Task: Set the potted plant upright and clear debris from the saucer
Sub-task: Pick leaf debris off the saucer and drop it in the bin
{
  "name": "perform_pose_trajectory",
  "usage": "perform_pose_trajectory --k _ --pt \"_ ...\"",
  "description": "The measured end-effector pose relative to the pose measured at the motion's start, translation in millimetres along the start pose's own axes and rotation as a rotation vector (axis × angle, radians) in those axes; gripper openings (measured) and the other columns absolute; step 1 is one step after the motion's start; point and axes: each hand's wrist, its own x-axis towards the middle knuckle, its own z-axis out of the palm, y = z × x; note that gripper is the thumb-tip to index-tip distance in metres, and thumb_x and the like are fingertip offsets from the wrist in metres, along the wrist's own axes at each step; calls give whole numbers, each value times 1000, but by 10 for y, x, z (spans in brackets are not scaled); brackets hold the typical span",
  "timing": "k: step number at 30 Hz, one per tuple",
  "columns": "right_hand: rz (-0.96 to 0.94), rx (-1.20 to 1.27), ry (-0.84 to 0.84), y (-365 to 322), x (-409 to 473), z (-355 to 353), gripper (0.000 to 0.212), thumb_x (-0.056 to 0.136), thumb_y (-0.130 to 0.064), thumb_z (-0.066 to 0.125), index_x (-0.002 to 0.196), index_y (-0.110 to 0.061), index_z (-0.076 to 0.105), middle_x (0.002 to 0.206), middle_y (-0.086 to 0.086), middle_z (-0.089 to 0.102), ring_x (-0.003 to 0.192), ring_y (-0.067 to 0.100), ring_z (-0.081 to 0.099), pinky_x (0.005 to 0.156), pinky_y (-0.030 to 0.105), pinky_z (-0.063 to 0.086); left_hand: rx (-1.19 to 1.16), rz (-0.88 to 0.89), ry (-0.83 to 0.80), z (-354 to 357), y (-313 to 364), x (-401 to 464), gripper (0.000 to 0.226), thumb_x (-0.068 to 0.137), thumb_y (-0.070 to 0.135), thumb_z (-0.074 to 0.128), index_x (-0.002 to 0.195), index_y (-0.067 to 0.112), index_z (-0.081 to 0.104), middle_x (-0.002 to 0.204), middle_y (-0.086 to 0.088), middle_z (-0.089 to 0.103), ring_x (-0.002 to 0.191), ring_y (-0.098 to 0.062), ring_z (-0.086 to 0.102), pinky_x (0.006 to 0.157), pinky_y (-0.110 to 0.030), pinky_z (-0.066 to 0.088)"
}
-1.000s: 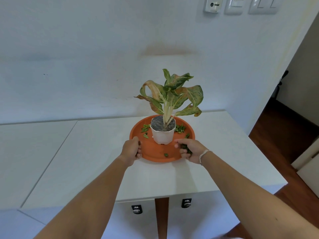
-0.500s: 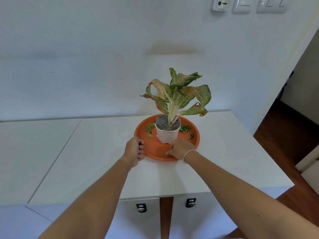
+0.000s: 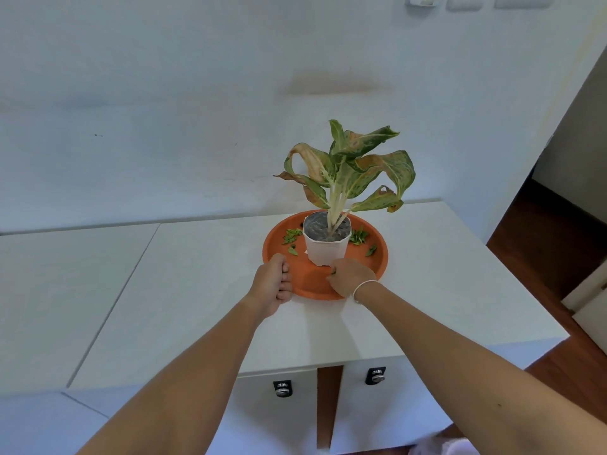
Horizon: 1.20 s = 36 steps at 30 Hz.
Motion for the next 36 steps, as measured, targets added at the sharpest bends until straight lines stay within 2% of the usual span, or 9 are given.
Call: perform_pose_trajectory --k 1,3,5,6,9,14,20,27,36 --pt "9 114 -1 11 -7 -23 29 95 -28 44 111 -11 61 109 8 63 98 26 60 76 31 46 11 5 -18 39 2 -1 35 91 21 37 57 19 31 43 8 27 33 -6 19 32 -15 17" --pt "28 424 6 58 -43 -69 20 92 -24 46 87 -12 61 88 9 59 80 23 53 68 28 41 34 8 -59 144 -2 -1 37 93 24 39 57 19 32 41 8 28 33 -5 20 31 -15 17" --pt "91 754 -6 148 -122 -139 31 91 -17 46 60 -14 47 63 5 47 56 17 42 52 24 32 54 5 -107 287 -16 -2 36 93 22 40 58 18 34 40 9 32 32 -5 22 30 -14 19" --pt "150 911 -30 220 -176 -173 36 90 -13 45 55 -16 38 57 3 39 47 14 34 44 21 26 59 -4 -136 370 -31 -3 35 93 21 39 59 18 36 40 8 33 32 -5 23 30 -14 19" --pt "307 1291 -68 496 -349 -234 32 89 -12 40 59 -17 32 55 1 33 41 11 25 35 15 16 67 -52 -240 634 -87 -26 35 96 26 39 63 17 38 41 8 36 31 -4 24 30 -13 19" --pt "426 1690 32 1079 -656 -250 22 84 -12 34 63 -15 39 49 0 40 36 12 29 33 14 16 126 -107 -389 1172 -242 -87 40 98 42 41 67 18 42 43 9 35 31 -3 24 29 -13 17" --pt "533 1909 222 1989 -1138 -246 23 82 -14 34 60 -14 38 43 -1 41 30 11 30 33 10 18 208 -213 -524 2057 -547 -233 46 98 48 36 61 20 35 48 7 28 34 -6 20 31 -14 14" --pt "603 1985 398 3111 -1606 -308 27 86 -18 39 58 -17 37 50 -1 37 33 10 29 33 15 17 222 -309 -624 3196 -1045 -447 28 86 20 30 58 17 32 42 5 31 33 -8 21 34 -14 15" --pt "748 2087 430 4309 -1969 -47 19 83 -13 36 64 -13 39 58 1 37 37 12 31 31 16 21 207 -517 -631 4303 -1822 -543 26 89 13 33 64 14 41 50 2 40 33 -9 33 33 -14 24"
